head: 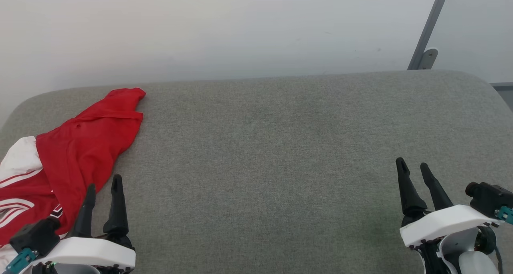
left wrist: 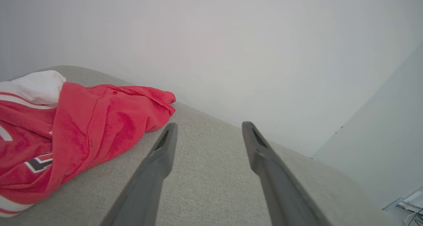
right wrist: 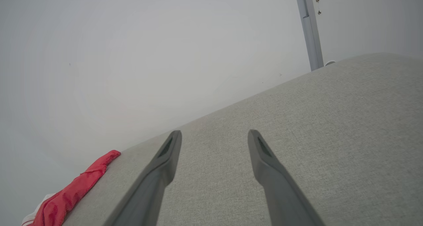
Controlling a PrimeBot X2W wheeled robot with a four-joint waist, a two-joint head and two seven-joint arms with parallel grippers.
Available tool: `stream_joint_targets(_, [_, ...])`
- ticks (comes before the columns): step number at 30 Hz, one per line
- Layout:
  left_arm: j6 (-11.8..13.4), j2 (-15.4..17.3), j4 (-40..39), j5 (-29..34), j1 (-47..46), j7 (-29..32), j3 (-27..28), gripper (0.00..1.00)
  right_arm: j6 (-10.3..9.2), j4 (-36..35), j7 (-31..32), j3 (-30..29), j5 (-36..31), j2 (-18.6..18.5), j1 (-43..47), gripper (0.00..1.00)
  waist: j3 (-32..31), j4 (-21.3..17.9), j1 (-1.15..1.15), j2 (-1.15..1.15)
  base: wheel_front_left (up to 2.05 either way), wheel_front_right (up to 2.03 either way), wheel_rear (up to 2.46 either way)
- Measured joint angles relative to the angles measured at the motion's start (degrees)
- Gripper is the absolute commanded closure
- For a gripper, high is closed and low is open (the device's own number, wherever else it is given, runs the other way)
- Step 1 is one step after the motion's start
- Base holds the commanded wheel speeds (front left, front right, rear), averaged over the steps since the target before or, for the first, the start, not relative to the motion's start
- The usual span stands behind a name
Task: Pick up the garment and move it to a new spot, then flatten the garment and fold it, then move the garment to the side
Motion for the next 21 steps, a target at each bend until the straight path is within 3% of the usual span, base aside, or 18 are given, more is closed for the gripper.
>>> stream_joint_targets(21, [-1.91,-0.15,-1.71,11.38,1.22,-2.91,0.4,0.0,0.01,-1.91,-1.83,-0.35,-10.96,0.52,0.82,0.0,-0.33,-0.19,0.0,0.0,0.0,0.0,0.0])
